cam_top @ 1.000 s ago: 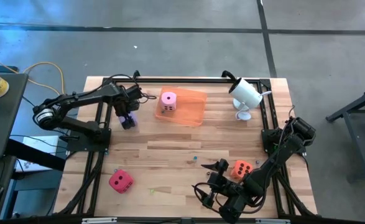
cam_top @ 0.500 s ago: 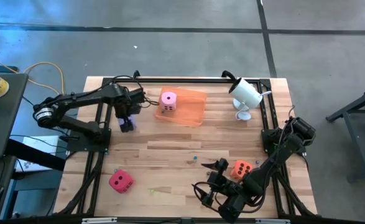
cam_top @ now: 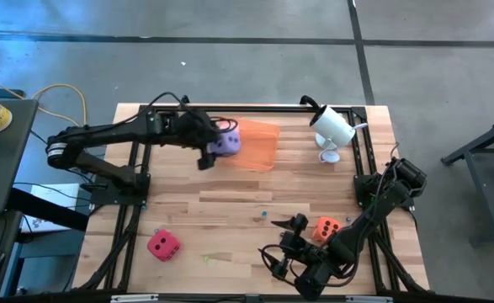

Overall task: Pick & Place Dice
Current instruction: Put the large purple die into the orange bin

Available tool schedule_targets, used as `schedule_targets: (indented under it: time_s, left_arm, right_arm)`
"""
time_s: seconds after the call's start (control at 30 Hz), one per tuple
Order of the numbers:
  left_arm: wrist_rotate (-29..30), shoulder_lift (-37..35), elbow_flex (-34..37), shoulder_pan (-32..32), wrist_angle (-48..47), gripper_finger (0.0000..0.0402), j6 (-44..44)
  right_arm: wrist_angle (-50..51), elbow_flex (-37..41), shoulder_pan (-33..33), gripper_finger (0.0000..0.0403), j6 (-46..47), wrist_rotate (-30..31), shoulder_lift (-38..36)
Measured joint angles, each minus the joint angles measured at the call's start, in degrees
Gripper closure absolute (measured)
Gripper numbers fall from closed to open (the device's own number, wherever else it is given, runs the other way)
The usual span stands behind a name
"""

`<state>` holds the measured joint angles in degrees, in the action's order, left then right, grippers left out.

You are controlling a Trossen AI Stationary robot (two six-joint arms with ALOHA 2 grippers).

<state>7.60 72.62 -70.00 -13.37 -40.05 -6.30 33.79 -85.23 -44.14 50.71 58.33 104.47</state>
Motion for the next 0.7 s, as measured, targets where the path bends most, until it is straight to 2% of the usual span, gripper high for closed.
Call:
schedule_targets:
  time_s: [0.07, 0.17, 0.33, 0.47, 0.7]
  left_arm:
    - [-0.3, 1.5, -0.1, 0.0, 5.4, 0.0031, 0.1]
    - [-2.7, 5.7, -0.1, -0.2, 8.5, 0.0031, -0.7]
    - [-2.0, 13.8, 0.0, -2.0, 9.2, 0.0031, -5.3]
    - [-1.7, 18.7, 0.0, -4.2, 11.5, 0.0032, -4.4]
    - [-1.7, 20.8, 0.0, -5.3, 13.8, 0.0032, -2.7]
  right_arm:
    - [0.0, 0.0, 0.0, 0.0004, -0.4, 0.0, 0.0]
    - [-0.2, 0.0, 0.0, 0.0004, -1.3, 0.0, 0.0]
    - [-0.2, 0.0, -0.2, 0.0004, -1.5, -0.2, 0.0]
    - [-0.1, 0.0, -0.3, 0.0004, -1.5, -0.3, 0.0]
    - [0.3, 0.0, -0.5, 0.0004, -1.5, -0.3, 0.0]
